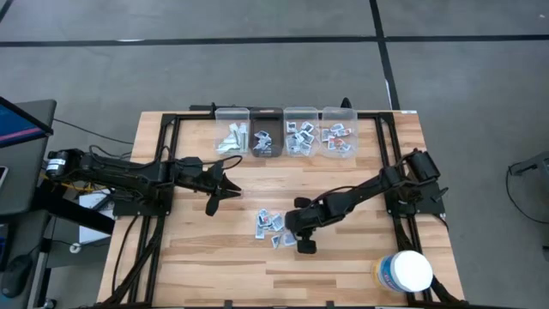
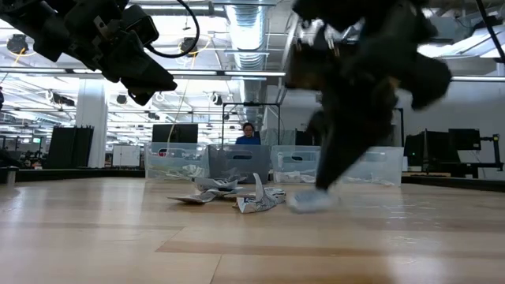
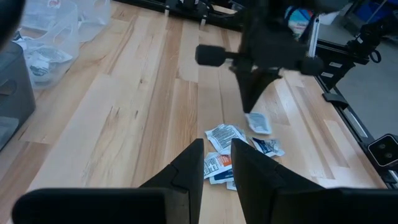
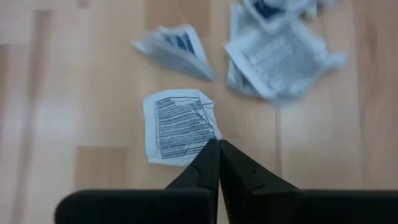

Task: Pick & Place First Aid Supplies
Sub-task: Put the alcohol pad into the black bin

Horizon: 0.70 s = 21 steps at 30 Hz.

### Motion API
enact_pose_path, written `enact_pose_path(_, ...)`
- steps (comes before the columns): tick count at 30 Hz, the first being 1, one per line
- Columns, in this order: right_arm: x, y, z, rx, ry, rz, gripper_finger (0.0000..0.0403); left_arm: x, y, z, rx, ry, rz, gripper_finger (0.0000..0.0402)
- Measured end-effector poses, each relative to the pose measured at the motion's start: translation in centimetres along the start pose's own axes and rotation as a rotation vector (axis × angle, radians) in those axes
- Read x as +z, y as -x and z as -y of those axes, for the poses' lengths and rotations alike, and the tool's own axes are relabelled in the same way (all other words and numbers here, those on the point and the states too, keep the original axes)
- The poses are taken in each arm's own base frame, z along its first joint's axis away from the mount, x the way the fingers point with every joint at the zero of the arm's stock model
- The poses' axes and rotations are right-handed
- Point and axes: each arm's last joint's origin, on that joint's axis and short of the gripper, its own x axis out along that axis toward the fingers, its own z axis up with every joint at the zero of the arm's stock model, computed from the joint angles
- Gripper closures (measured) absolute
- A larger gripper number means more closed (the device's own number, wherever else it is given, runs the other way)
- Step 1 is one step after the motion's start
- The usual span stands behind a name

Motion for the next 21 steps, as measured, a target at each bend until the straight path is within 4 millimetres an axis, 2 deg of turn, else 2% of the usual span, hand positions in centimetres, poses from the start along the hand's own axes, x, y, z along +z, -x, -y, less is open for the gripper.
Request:
enact_pose_path(5, 2.1, 1.6, 0.1, -0.03, 0.073, -0.033, 0.0402, 0.0, 0.0, 0.0, 0.0, 0.0, -0.001, 0.0321)
enact_pose_path(13, 5.5, 4.0, 0.9, -0.039, 0.168, 0.008, 0.0403, 0.0, 0.0, 0.0, 0.0, -0.002, -0.001, 0.0321)
enact_pose_path(18, 7.4, 7.2, 3.2, 0.022, 0.161, 0.099, 0.0403, 0.0, 0.0, 0.0, 0.0, -0.051, 0.002, 0.0321)
enact_pose_path(21, 8.8, 9.7, 5.2, 0.105, 0.118, 0.217, 0.0403, 0.1, 0.0, 0.0, 0.001, -0.098, 0.01, 0.0321)
